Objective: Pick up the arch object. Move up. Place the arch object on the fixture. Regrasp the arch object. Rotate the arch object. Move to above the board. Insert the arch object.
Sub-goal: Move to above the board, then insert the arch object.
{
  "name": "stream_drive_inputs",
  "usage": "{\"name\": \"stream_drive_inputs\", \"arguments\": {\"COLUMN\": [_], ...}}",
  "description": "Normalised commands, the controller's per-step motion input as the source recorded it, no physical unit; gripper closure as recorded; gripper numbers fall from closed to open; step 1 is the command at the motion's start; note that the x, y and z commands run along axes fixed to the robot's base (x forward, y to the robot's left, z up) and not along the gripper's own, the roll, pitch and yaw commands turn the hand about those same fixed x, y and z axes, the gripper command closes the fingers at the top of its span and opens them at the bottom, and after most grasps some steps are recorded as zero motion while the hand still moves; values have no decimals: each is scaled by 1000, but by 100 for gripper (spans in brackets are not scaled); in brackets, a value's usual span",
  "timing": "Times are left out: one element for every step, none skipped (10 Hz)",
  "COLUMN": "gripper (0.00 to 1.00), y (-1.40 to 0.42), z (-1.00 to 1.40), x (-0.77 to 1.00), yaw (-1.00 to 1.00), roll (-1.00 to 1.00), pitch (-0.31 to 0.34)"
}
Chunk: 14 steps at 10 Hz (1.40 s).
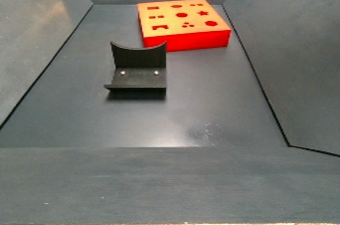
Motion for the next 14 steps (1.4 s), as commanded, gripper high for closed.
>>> {"name": "stream_drive_inputs", "arguments": {"gripper": [100, 100, 100, 100, 100, 100, 100, 100, 100, 100, 100, 100, 100, 100], "y": [-1000, -1000, -1000, -1000, -1000, -1000, -1000, -1000, -827, -561, -258, 17, 129, 269], "z": [40, 36, 41, 43, 43, 43, 41, 41, 42, 30, 26, 0, -23, -343], "x": [566, 588, 604, 596, 600, 622, 642, 665, 583, 420, 223, 0, 186, 523], "yaw": [-18, -1, -6, 4, 9, 5, 9, 12, 8, 10, 9, 0, 166, 486], "roll": [1, 14, -47, -11, 11, -9, 5, 23, 37, 65, 82, 0, 0, 59], "pitch": [-2, 36, 44, 42, 43, 53, 64, 74, 82, 93, 102, 0, 17, -7]}}
